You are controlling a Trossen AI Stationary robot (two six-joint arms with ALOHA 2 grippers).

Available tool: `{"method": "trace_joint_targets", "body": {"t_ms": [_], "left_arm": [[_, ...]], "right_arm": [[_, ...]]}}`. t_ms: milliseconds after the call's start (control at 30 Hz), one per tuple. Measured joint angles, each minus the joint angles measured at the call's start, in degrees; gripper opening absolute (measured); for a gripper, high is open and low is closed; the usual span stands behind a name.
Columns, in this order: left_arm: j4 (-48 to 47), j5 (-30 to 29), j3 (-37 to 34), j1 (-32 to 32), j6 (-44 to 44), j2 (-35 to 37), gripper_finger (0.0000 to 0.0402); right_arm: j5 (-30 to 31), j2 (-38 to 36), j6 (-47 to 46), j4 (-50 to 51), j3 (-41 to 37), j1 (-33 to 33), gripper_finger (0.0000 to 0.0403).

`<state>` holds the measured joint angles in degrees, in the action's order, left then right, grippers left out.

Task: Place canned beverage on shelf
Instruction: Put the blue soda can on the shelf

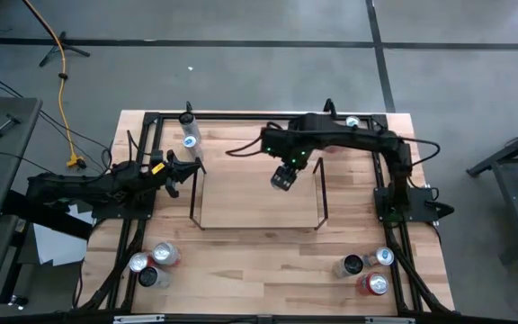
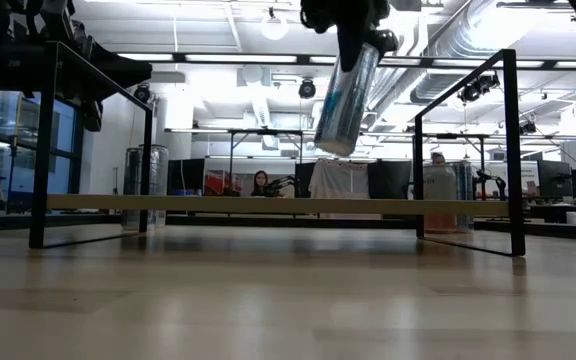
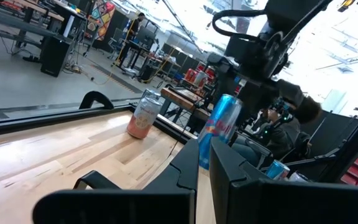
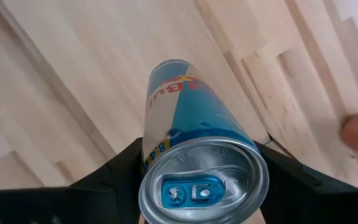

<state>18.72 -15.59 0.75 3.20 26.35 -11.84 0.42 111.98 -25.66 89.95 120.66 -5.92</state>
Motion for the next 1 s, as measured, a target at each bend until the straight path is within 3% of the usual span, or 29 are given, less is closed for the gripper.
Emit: {"method": "trace_joint_targets", "body": {"t_ms": [300,1000], "left_arm": [[-0.07,0.00,0.00,-0.02,0.00,0.00,0.0000],[-0.11,-0.01,0.00,-0.01,0.00,0.00,0.0001]], "right_arm": [[3.88,1.93,-1.39,0.18,-6.68,0.10,0.0225],[0.36,-0.13,-0.87,0.09,-14.94,-0.06,0.0225]]}}
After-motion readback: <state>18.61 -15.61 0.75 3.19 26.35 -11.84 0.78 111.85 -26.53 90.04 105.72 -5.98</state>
